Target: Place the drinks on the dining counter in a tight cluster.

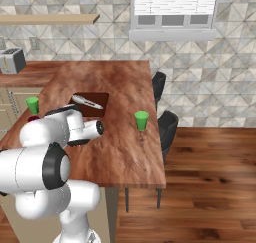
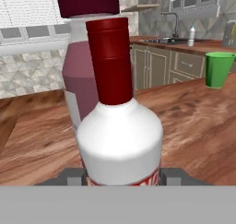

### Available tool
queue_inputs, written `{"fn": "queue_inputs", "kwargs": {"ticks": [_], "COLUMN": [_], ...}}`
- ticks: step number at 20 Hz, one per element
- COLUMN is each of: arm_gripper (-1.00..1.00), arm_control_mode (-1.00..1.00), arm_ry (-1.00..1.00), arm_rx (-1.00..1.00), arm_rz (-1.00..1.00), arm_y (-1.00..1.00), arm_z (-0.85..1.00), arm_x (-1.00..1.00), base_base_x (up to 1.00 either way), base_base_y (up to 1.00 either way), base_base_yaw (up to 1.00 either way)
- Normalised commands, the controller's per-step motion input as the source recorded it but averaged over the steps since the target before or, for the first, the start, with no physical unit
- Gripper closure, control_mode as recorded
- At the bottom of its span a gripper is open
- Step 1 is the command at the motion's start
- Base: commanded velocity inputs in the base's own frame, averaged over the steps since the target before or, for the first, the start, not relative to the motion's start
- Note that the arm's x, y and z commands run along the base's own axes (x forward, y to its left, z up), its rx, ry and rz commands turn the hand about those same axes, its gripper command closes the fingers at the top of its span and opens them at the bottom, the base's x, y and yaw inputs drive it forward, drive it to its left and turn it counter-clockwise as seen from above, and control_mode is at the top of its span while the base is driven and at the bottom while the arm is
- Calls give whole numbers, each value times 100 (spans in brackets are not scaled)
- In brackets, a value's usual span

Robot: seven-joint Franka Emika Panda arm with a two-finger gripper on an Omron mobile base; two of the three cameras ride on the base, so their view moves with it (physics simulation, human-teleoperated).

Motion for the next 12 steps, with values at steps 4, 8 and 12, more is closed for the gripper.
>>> {"fn": "queue_inputs", "kwargs": {"ticks": [4,8,12], "arm_gripper": [100,100,100], "arm_control_mode": [-100,-100,-100], "arm_ry": [-2,-2,-4], "arm_rx": [0,0,0], "arm_rz": [0,0,0], "arm_y": [0,0,0], "arm_z": [-9,0,0], "arm_x": [9,30,11], "base_base_x": [0,0,0], "base_base_y": [0,0,0], "base_base_yaw": [0,0,0]}}
